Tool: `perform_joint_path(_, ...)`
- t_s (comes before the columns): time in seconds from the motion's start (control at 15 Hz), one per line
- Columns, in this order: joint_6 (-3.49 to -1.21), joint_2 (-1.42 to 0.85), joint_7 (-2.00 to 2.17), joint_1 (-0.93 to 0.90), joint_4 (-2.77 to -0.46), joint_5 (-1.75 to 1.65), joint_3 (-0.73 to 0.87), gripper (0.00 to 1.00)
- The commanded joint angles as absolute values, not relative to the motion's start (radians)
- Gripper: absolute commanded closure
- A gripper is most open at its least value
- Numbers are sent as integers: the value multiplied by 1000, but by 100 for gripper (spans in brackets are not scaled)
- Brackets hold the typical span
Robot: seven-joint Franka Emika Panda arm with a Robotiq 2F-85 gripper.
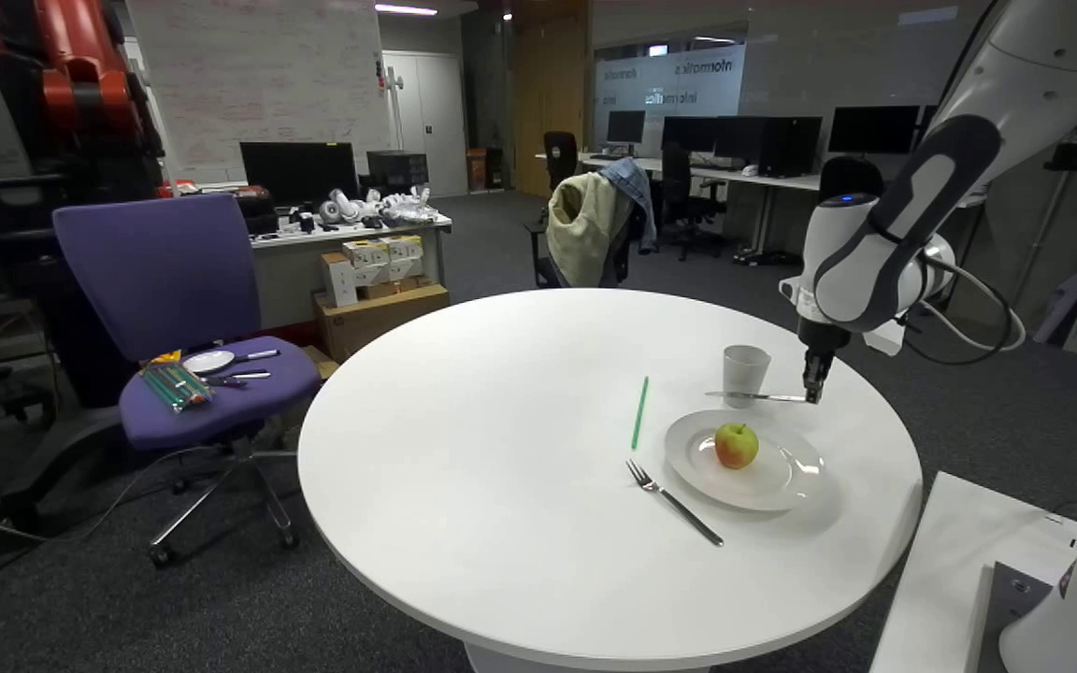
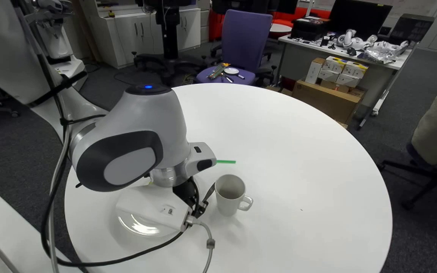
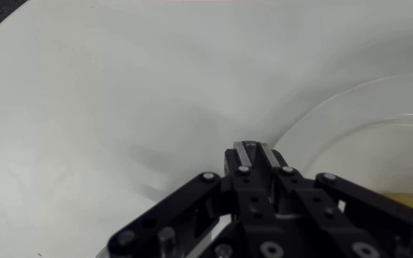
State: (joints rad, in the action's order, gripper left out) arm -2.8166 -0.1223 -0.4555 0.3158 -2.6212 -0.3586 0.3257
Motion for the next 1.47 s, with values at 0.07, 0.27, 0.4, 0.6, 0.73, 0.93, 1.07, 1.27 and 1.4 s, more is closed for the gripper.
perform_joint_path(0.07, -2859, -176, -499, 337, -2611, -340, 315, 97)
perform_joint_path(0.27, -2866, -198, -497, 340, -2609, -343, 314, 97)
perform_joint_path(0.4, -2869, -209, -495, 341, -2607, -346, 315, 97)
perform_joint_path(0.6, -2874, -224, -489, 339, -2602, -353, 317, 97)
perform_joint_path(0.73, -2875, -231, -488, 340, -2599, -354, 317, 97)
perform_joint_path(0.93, -2869, -249, -481, 343, -2586, -344, 315, 97)
perform_joint_path(1.07, -2868, -265, -483, 348, -2577, -336, 309, 97)
perform_joint_path(1.27, -2864, -294, -480, 354, -2557, -332, 305, 97)
perform_joint_path(1.4, -2863, -312, -479, 357, -2545, -331, 303, 97)
